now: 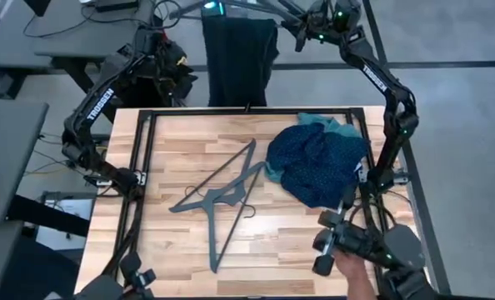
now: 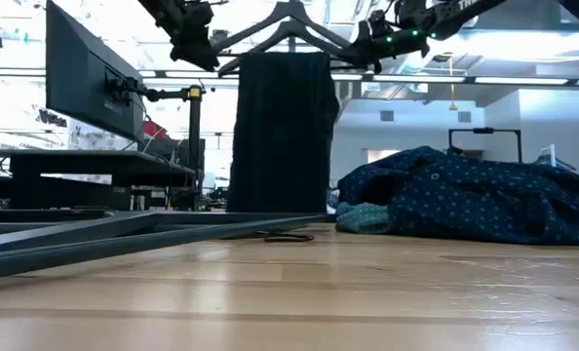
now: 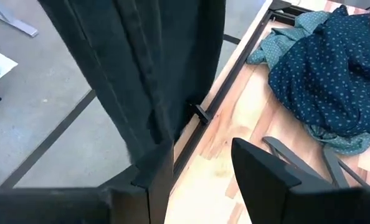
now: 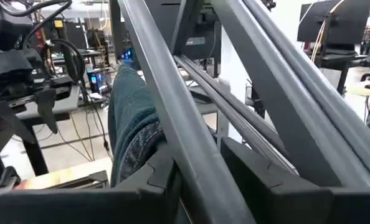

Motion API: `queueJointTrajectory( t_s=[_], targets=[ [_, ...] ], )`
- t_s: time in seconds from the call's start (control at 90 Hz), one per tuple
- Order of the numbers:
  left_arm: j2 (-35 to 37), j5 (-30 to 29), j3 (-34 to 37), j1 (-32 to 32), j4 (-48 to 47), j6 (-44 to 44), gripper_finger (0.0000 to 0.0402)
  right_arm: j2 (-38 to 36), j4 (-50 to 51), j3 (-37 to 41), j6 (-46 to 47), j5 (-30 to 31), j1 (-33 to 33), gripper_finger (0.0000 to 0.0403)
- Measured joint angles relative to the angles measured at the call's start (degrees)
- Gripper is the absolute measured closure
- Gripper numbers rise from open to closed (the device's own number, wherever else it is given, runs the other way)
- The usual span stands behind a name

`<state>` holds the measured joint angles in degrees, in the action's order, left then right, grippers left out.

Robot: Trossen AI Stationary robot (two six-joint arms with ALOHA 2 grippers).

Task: Hang clothes
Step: Unhang the black pants from the rack

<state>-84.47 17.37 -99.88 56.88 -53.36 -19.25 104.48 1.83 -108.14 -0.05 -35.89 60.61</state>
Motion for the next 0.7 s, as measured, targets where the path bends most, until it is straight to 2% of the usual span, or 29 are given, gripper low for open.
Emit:
queueJointTrajectory(
  t_s=[0.156,0.311,0.489,0.589,0.7],
  targets=[
    [0.0,0.0,0.0,0.0,0.5,0.5,0.0256,-3.3,3.4,0.0,-1.0,0.8,0.0,0.0310],
    [0.0,0.0,0.0,0.0,1.1,1.2,0.0256,-8.2,7.5,0.1,-6.2,2.4,-0.3,0.0310],
    [0.1,-0.1,-0.2,-0.8,4.5,1.6,0.0256,-12.0,7.4,0.0,-4.8,3.0,-0.5,0.0310],
    [0.1,-1.6,-3.0,-2.1,4.2,1.5,0.0256,-14.2,10.4,0.0,-5.1,3.2,-1.5,0.0310],
    [0.1,-5.8,-9.3,-5.0,2.8,0.3,0.0256,-16.8,15.2,0.0,-8.5,3.2,-3.1,0.0310]
  ],
)
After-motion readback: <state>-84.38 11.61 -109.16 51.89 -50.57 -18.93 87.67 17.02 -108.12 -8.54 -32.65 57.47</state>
